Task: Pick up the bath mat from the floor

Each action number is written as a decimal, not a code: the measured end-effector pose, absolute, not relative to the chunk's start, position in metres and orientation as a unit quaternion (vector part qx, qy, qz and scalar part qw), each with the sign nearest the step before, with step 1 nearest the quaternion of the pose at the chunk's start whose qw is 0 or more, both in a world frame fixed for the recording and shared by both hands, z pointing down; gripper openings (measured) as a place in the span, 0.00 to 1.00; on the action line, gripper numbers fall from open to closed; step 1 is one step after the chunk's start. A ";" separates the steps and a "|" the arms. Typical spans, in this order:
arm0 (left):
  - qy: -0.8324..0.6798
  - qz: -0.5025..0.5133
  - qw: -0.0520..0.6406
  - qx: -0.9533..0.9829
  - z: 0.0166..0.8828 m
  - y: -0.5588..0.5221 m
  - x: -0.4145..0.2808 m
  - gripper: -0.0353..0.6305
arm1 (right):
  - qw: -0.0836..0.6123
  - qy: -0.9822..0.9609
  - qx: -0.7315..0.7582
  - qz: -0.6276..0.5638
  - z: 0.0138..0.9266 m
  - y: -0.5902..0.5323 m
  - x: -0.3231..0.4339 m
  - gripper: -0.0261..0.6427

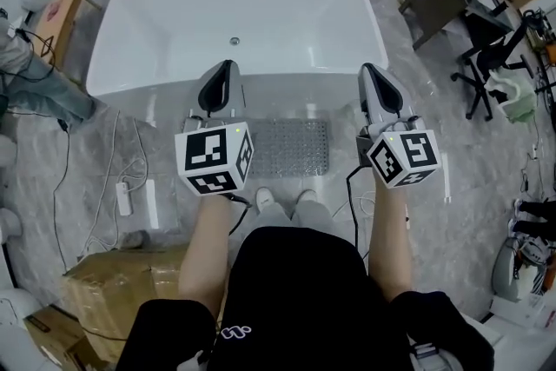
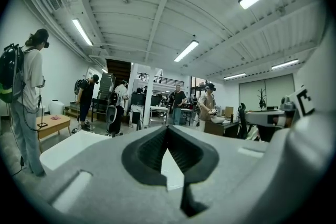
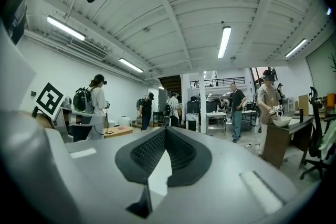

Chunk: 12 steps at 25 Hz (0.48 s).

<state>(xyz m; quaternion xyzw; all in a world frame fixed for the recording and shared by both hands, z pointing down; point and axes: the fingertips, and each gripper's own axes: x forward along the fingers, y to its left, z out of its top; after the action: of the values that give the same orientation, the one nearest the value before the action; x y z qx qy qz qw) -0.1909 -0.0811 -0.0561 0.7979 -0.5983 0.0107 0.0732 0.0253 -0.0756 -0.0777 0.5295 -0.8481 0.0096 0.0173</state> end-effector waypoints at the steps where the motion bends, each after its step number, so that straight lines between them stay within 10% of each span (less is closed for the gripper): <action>1: -0.598 0.010 0.070 0.798 -0.059 -0.083 -0.188 0.06 | 0.014 -0.849 0.528 0.006 -0.081 -0.078 0.026 0.05; 12: -0.599 0.017 0.060 0.798 -0.073 -0.094 -0.165 0.06 | 0.016 -0.854 0.520 0.010 -0.082 -0.096 0.042 0.05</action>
<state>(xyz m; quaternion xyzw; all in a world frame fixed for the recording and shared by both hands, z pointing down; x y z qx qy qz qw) -0.1651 -0.0940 -0.0728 0.7983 -0.5991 0.0166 0.0597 0.0418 -0.0957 -0.0822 0.5203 -0.8538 0.0101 0.0162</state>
